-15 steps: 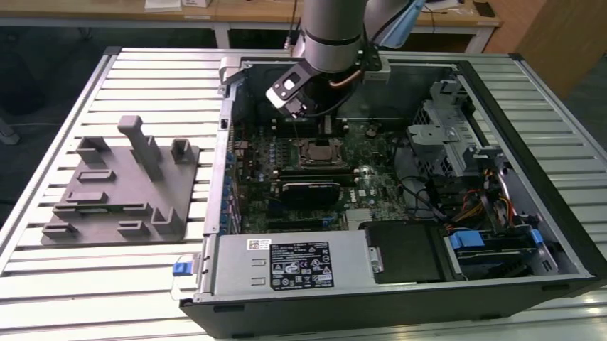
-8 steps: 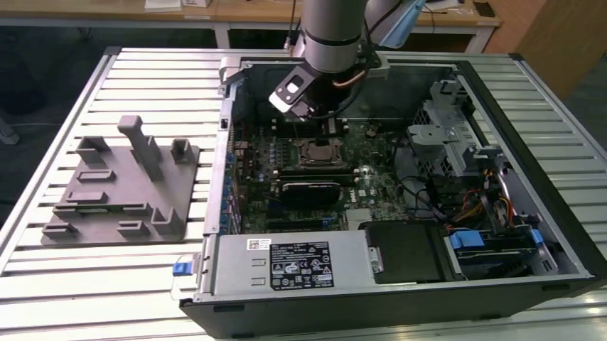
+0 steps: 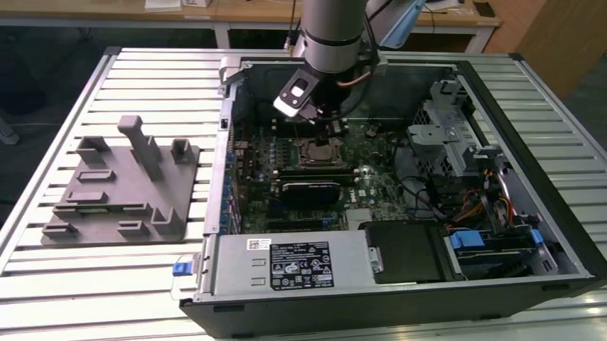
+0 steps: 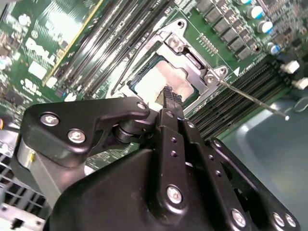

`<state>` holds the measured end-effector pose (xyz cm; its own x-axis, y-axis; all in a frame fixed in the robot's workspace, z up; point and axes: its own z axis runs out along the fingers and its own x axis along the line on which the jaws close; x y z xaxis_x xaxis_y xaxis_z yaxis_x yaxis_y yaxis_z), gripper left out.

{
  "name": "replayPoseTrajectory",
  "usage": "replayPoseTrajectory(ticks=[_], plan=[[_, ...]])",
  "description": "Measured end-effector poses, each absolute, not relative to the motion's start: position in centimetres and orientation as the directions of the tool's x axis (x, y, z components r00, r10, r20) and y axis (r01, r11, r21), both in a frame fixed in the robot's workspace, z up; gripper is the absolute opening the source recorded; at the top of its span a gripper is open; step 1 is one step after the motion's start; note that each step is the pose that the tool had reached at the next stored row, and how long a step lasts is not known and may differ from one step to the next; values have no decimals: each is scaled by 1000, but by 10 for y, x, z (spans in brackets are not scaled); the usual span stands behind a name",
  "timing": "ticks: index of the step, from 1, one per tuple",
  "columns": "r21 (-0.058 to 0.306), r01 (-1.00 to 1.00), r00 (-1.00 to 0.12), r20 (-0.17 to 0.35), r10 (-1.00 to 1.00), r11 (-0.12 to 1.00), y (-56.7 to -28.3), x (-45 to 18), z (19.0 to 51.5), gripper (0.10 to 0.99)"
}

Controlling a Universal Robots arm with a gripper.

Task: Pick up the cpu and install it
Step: 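Close the cpu cover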

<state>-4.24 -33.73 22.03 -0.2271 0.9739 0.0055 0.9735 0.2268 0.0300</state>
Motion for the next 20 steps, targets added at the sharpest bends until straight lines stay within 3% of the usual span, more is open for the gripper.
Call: replayPoseTrajectory(ticks=[20], plan=[[30,829,-559,5,829,559,-337,-42,220,106]])
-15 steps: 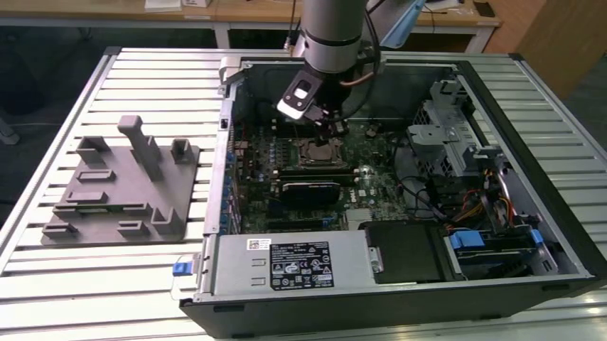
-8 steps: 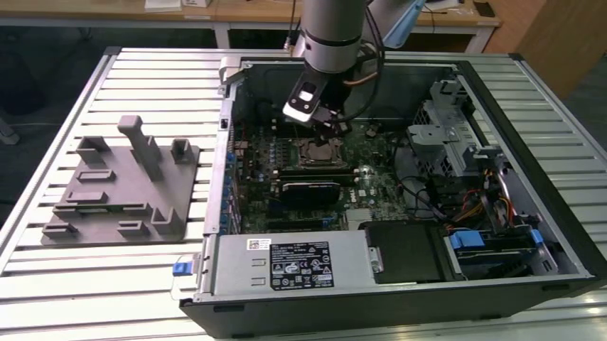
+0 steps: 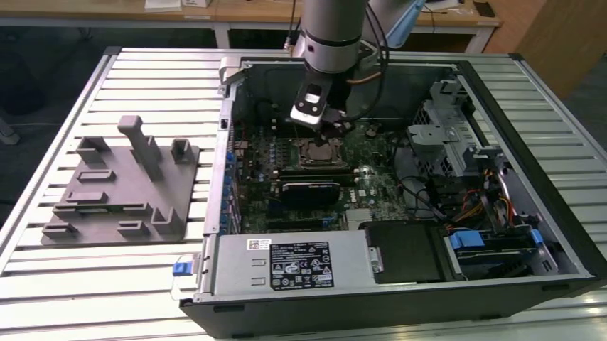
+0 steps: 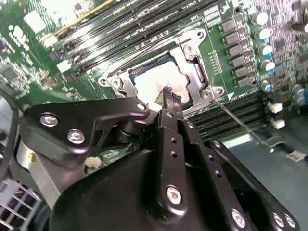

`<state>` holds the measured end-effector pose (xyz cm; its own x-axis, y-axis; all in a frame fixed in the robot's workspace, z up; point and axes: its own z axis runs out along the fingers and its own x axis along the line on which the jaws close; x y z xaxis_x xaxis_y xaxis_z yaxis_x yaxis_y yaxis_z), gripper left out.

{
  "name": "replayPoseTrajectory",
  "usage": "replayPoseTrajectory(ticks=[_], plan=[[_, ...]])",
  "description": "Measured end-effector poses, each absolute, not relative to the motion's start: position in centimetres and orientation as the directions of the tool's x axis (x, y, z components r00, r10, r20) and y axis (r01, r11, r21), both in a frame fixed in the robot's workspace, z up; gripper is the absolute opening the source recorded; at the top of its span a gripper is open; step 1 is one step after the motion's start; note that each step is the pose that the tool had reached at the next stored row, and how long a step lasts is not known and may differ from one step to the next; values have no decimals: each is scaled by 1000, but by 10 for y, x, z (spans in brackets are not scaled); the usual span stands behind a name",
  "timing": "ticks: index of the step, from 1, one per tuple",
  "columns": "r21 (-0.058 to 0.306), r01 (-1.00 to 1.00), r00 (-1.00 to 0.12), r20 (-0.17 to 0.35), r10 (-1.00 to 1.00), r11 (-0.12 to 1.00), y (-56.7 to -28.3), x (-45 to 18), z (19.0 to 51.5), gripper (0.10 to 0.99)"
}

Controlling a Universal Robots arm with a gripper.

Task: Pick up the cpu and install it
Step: 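Close the cpu cover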

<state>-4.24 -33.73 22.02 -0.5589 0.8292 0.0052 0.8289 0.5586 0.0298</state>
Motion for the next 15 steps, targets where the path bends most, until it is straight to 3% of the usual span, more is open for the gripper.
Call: replayPoseTrajectory(ticks=[15], plan=[[30,647,-763,5,647,762,-337,-42,220,106]])
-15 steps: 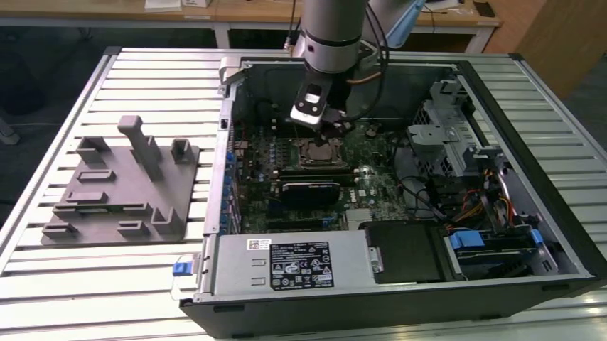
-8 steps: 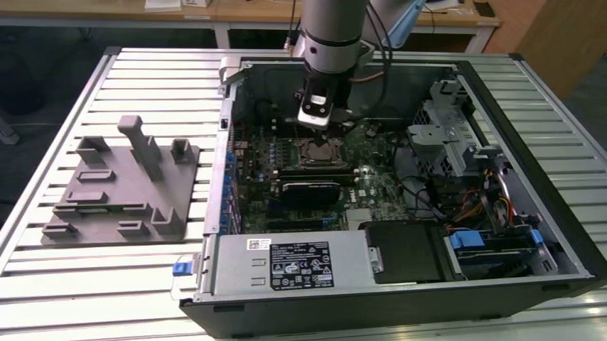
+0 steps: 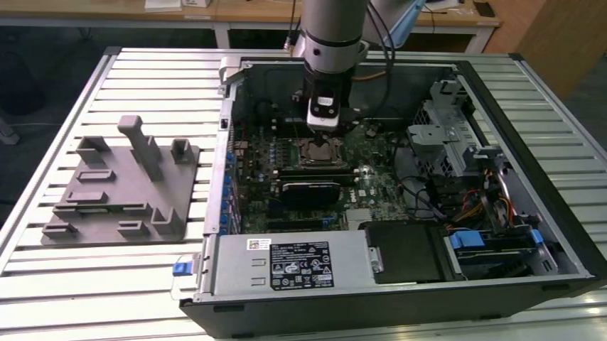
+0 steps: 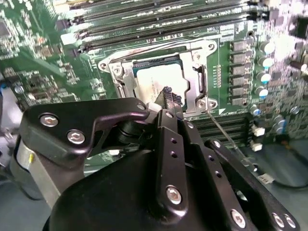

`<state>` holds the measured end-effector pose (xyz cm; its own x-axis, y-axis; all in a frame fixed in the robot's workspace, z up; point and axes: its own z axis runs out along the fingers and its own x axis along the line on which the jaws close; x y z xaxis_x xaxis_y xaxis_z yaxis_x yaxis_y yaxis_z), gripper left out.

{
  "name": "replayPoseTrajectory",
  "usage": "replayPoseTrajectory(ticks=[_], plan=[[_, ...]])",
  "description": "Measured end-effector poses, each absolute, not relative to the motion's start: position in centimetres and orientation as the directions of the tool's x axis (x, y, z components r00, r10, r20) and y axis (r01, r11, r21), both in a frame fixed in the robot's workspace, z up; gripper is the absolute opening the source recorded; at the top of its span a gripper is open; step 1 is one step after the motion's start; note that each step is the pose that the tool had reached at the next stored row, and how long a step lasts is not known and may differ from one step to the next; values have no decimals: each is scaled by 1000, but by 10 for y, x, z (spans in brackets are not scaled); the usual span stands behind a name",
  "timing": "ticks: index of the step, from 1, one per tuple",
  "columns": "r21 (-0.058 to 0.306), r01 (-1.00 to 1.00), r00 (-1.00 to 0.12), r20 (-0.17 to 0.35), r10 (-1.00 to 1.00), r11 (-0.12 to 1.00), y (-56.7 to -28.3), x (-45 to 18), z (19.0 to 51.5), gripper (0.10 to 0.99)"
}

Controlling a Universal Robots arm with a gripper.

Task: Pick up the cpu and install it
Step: 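Close the cpu cover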

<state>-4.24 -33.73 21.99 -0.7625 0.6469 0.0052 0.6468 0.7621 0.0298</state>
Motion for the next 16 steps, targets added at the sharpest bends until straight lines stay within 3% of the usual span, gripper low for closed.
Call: replayPoseTrajectory(ticks=[16], plan=[[30,402,-916,5,402,915,-337,-42,217,106]])
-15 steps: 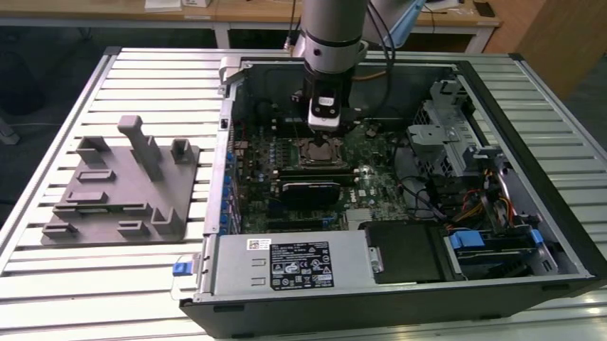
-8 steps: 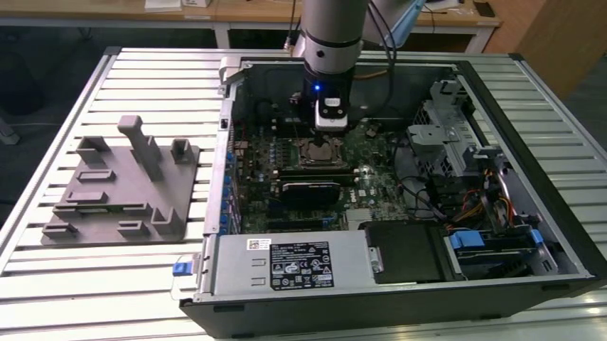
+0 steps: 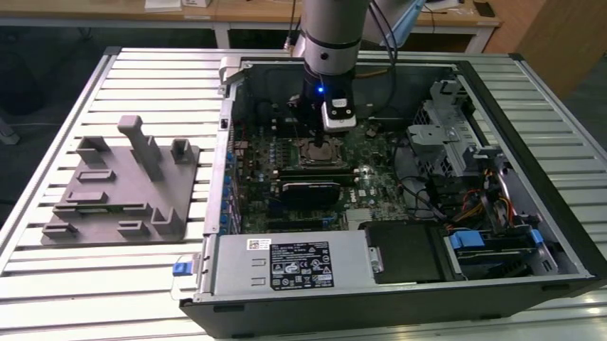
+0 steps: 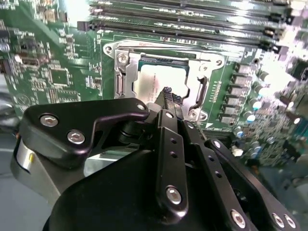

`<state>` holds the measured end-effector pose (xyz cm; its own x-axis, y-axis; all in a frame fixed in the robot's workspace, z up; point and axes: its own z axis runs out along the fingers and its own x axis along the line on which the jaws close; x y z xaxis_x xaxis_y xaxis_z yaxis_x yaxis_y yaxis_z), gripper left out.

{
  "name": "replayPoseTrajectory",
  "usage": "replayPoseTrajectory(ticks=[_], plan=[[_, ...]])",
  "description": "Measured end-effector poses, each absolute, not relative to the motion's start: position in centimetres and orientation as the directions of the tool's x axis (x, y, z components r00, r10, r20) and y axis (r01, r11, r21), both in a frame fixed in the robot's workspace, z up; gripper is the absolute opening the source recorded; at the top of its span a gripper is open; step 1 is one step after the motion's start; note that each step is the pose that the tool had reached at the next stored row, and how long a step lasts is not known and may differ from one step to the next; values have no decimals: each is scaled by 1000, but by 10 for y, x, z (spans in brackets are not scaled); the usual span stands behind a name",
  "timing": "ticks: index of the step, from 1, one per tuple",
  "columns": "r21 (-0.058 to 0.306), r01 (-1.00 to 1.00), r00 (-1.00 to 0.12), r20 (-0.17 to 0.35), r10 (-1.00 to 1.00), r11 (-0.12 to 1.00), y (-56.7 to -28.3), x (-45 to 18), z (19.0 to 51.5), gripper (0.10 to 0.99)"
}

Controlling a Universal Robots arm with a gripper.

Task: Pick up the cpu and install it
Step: 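Close the cpu cover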

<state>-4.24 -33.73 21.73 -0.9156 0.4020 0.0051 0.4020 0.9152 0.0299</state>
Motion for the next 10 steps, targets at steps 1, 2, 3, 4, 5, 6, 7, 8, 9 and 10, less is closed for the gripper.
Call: replayPoseTrajectory(ticks=[1,2,3,4,5,6,7,8,9,10], plan=[[30,385,-923,5,385,923,-337,-42,217,106],[30,369,-929,5,369,929,-337,-42,217,106],[30,352,-936,5,352,935,-337,-42,216,106],[30,337,-941,5,337,941,-337,-42,216,106],[30,319,-948,5,319,947,-337,-42,215,106],[30,302,-953,5,302,953,-337,-42,215,106],[30,285,-958,5,285,958,-337,-42,215,106],[30,268,-963,5,268,963,-337,-42,214,106],[30,251,-968,5,251,968,-337,-42,214,106],[30,233,-972,5,233,972,-337,-42,214,106]])
